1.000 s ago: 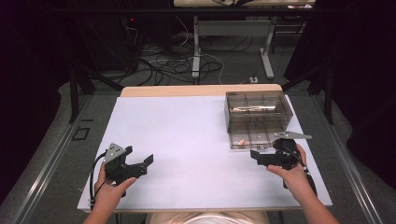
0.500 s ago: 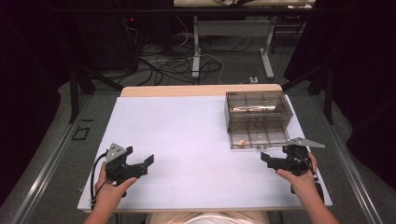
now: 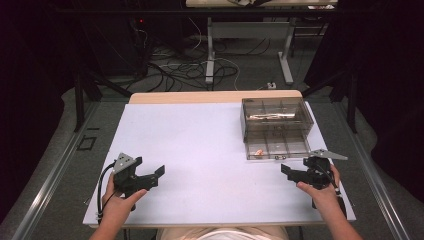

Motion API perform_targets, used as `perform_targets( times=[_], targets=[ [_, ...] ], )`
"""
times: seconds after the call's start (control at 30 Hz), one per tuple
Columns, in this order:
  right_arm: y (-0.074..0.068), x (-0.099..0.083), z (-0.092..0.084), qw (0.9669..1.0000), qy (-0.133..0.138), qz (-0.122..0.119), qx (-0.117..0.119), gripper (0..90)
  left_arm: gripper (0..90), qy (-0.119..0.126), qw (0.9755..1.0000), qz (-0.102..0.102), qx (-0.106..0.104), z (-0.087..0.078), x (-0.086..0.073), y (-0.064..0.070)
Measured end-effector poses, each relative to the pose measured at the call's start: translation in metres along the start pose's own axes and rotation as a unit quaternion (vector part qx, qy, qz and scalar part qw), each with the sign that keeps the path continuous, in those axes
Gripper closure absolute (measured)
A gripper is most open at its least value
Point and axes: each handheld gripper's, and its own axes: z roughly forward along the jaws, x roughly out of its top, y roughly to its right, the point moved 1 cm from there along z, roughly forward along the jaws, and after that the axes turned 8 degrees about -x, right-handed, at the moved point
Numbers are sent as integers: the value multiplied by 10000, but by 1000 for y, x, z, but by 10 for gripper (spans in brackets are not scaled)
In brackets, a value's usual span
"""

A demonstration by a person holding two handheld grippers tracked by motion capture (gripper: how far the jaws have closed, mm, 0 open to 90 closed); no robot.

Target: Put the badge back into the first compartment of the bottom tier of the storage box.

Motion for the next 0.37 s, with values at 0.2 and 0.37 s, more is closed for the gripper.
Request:
perform_targets(
  times=[0.2, 0.37],
  targets=[
    [1, -3, 1, 9999, -109, 93, 84, 64, 64, -26, 10000, 15, -1, 0, 0, -1],
    [1, -4, 3, 9997, -194, 118, 81, 64, 64, -20, 10000, 4, -7, 1, 1, -1]
  ],
)
